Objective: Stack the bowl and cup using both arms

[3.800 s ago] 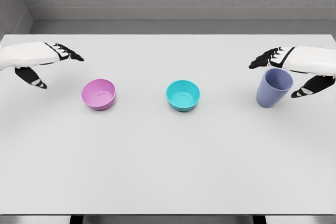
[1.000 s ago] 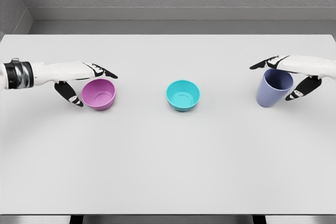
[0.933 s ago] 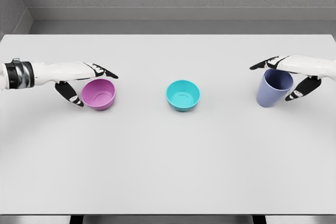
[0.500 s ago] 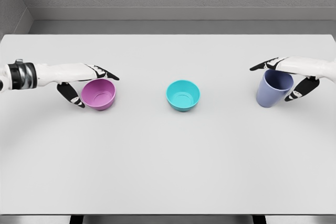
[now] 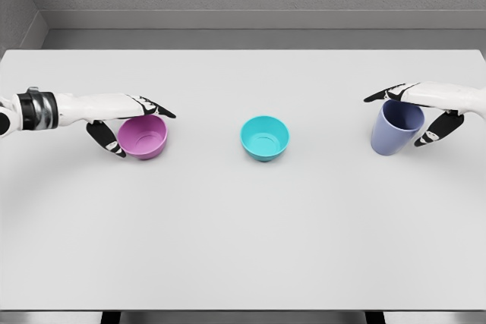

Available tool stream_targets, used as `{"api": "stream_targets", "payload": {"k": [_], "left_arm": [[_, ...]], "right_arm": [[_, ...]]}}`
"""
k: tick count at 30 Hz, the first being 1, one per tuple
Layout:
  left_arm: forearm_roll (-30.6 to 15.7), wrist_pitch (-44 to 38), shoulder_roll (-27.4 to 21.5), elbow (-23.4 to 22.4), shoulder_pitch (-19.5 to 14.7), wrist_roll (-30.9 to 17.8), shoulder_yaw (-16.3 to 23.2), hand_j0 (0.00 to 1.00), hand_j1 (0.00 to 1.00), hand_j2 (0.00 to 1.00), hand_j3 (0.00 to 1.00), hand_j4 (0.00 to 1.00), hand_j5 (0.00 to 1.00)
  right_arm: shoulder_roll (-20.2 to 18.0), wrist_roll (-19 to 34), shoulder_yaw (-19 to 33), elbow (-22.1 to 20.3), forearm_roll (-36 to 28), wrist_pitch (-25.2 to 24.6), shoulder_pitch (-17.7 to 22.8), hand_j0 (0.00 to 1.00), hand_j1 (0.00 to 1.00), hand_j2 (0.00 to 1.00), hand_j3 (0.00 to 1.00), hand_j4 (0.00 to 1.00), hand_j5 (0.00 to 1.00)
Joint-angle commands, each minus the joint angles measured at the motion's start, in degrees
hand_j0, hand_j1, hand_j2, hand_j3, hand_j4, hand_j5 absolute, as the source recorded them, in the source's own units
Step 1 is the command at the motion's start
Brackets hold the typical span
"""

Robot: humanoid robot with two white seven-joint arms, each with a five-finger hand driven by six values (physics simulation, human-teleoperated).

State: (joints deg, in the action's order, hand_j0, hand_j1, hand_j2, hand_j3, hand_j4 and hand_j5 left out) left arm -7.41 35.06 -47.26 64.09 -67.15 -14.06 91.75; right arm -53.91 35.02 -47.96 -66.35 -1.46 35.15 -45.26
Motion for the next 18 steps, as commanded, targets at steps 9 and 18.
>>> {"api": "stream_targets", "payload": {"k": [9, 18], "left_arm": [[-0.4, -0.1, 0.6, -0.5, 0.0, -0.9, 0.5, 0.85, 0.85, 0.85, 0.85, 0.85, 0.85], [-0.3, -0.1, 0.7, -0.6, 0.0, -1.0, 0.6, 0.76, 0.76, 0.76, 0.76, 0.76, 0.76]], "right_arm": [[0.1, 0.0, 0.1, 0.0, -0.5, -0.1, -0.1, 0.82, 0.82, 0.82, 0.82, 0.82, 0.82], [0.6, 0.0, 0.1, 0.1, -0.5, -0.1, -0.1, 0.72, 0.72, 0.72, 0.72, 0.72, 0.72]]}}
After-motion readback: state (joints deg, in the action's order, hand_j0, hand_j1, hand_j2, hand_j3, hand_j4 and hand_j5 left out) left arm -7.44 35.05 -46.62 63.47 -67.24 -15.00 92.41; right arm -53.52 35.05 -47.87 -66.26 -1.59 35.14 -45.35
